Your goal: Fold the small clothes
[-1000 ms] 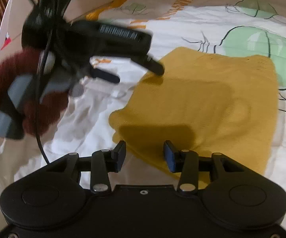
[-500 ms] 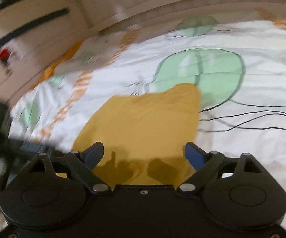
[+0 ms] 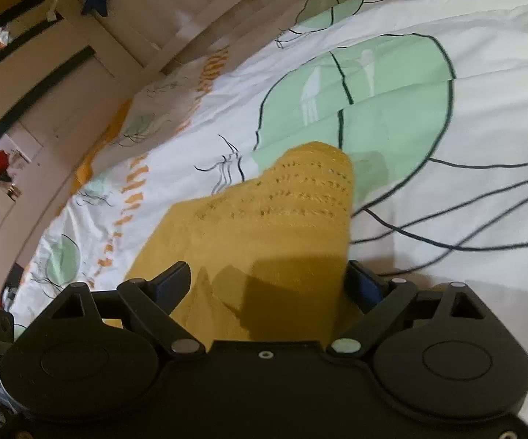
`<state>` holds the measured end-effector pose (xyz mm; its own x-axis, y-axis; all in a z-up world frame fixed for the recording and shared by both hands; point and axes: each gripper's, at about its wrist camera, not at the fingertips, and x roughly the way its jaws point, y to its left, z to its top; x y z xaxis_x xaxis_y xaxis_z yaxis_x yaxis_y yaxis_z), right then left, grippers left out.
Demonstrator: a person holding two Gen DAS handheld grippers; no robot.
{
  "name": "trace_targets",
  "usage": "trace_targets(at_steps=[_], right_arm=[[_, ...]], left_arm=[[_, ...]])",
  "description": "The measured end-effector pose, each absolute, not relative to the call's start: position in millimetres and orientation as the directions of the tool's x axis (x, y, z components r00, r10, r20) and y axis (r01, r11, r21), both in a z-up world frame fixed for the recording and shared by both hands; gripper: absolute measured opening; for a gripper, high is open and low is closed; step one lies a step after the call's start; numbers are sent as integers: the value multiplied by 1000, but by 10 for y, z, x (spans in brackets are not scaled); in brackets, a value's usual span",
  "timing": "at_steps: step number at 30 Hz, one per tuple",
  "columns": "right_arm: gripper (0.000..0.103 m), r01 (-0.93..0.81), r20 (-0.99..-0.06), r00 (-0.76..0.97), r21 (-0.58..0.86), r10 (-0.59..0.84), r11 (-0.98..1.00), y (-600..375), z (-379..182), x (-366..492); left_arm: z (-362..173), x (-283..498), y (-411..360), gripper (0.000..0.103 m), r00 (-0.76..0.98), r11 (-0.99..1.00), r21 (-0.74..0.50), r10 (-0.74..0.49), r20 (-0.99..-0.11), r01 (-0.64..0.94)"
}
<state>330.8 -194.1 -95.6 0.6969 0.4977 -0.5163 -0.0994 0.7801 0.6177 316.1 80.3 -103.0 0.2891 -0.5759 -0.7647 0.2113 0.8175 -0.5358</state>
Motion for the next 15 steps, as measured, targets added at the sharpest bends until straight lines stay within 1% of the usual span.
trace_targets(at_steps=[1, 2, 3, 4, 5, 6, 7, 8, 9, 12, 15], right_arm=[[93, -100, -509, 698, 628, 505, 772, -1948, -964, 3319], [93, -101, -502, 697, 638, 512, 763, -1950, -964, 3328], [93, -102, -498, 696, 645, 518, 757, -1953, -969, 3337], [93, -102, -497, 694, 648, 521, 755, -1957, -967, 3338], [91, -102, -497, 693, 649, 522, 754, -1965, -966, 3334], [83, -101, -500, 691, 648, 522, 755, -1966, -967, 3337], [73, -97, -507, 687, 646, 521, 757, -1962, -963, 3338], [50, -90, -520, 679, 642, 519, 761, -1962, -967, 3353], [42, -75, -541, 667, 635, 512, 768, -1962, -972, 3369], [37, -42, -556, 652, 652, 515, 757, -1988, -934, 3379], [36, -22, -566, 647, 656, 511, 755, -2009, -790, 3294]], left_arm=[[-1026, 3159, 820, 61, 295, 820, -534, -572, -765, 207], [-1025, 3161, 839, 50, 301, 823, -531, -569, -766, 203], [-1037, 3166, 863, 30, 298, 816, -542, -578, -760, 199], [-1068, 3179, 889, 23, 295, 809, -559, -588, -753, 184], [-1094, 3186, 910, 20, 293, 800, -574, -599, -745, 176], [-1117, 3192, 926, 14, 288, 785, -595, -618, -731, 173], [-1124, 3192, 924, 14, 285, 775, -610, -630, -722, 168], [-1122, 3185, 918, 14, 286, 769, -618, -636, -716, 162], [-1115, 3173, 908, 13, 288, 763, -625, -644, -709, 165], [-1069, 3100, 905, 13, 291, 741, -652, -666, -686, 161], [-982, 2976, 900, 12, 295, 720, -680, -686, -665, 139]])
